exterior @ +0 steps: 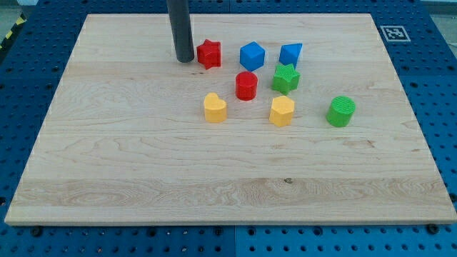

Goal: Push the green circle closer to the yellow hexagon

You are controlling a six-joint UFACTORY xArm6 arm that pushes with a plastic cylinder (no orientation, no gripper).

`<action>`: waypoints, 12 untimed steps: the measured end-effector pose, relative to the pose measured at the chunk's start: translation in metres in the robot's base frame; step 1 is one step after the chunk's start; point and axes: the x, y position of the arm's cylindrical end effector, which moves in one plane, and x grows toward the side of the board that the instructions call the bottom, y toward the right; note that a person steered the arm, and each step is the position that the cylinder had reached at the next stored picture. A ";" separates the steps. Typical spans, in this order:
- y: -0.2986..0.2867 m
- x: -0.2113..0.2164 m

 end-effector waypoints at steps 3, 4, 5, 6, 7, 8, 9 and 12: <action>0.029 0.001; -0.003 0.001; -0.032 0.001; -0.032 0.001; -0.032 0.001; -0.020 0.035; 0.009 0.082; 0.203 0.234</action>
